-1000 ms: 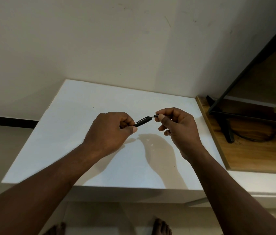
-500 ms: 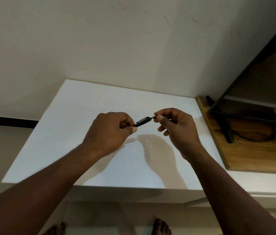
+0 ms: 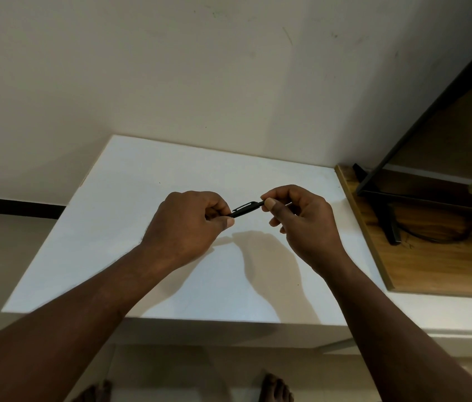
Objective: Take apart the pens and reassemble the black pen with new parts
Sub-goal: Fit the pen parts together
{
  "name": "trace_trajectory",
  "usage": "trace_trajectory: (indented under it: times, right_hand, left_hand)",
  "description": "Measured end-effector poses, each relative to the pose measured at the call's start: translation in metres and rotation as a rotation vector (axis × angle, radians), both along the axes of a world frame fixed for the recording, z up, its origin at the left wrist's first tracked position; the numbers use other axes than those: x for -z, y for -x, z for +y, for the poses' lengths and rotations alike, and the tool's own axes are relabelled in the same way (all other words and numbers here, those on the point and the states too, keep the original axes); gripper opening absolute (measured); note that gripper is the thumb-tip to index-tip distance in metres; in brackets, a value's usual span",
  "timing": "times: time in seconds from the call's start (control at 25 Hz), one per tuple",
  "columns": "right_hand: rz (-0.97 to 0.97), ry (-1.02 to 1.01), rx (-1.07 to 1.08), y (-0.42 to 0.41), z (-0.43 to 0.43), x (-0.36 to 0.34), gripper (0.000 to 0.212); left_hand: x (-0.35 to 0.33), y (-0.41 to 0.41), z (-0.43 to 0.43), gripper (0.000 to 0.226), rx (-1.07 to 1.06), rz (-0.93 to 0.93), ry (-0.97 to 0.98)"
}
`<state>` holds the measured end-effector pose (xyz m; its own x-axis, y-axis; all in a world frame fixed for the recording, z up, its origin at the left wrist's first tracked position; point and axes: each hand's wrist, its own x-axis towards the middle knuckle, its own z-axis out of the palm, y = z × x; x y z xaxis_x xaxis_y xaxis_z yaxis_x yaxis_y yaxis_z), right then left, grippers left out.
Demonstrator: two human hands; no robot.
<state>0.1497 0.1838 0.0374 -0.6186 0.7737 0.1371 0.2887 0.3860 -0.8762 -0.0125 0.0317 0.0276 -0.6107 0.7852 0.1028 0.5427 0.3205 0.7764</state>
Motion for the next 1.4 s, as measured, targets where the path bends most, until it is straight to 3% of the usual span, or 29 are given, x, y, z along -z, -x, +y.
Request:
trace_trajectory:
  times: [0.48,1.08,1.28,1.4]
  right_hand:
    - [-0.015,0.039,0.015,0.0015,0.0020,0.0033,0.011]
    - [0.007,0.170,0.015,0.0005,0.0007,-0.0006,0.048]
    - [0.087,0.215,0.004,-0.0023,0.0045,-0.0027,0.018]
    - [0.067,0.166,-0.020,-0.0010,0.0027,-0.0010,0.012]
  left_hand:
    - [0.0014,-0.0011,0.0014,0.006,0.013,0.015,-0.019]
    - [0.0007,-0.0039,0.0020,0.006,0.027,0.020,-0.030]
    - [0.0012,-0.0019,0.0010,0.007,-0.001,-0.006,-0.032]
    - [0.0005,-0.0029,0.0010,0.006,-0.002,0.003,-0.026]
